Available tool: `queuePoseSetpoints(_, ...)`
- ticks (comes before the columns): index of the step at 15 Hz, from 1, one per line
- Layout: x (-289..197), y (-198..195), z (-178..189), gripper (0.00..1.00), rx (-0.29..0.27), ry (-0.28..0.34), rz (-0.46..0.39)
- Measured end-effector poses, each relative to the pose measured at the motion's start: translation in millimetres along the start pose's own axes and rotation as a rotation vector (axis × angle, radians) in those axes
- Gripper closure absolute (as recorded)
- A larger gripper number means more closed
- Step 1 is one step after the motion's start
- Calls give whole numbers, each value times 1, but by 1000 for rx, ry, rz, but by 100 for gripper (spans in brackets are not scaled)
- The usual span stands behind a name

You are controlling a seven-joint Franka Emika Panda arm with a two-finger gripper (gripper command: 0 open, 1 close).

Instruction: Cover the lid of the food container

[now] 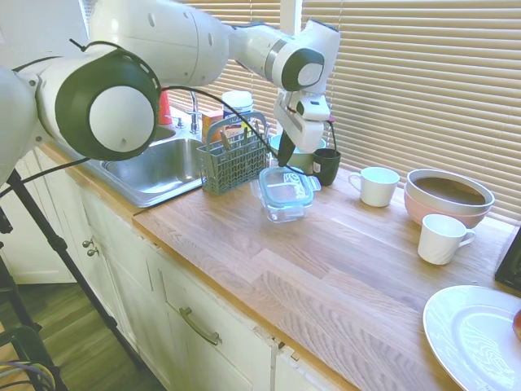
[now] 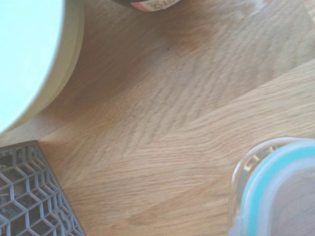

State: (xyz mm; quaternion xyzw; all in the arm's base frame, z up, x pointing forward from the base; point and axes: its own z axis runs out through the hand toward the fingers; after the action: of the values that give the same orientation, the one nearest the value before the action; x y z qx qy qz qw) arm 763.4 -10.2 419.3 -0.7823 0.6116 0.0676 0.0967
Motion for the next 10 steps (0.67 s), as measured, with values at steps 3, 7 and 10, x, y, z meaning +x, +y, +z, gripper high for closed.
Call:
queuePoseSetpoints(3,-1,-5,7,100,-6,-1,-5)
queuePoseSetpoints(7,-1,-8,10,0,-20,-2,-11)
queuePoseSetpoints(10,-3,-11,14,0,-35,2,-21)
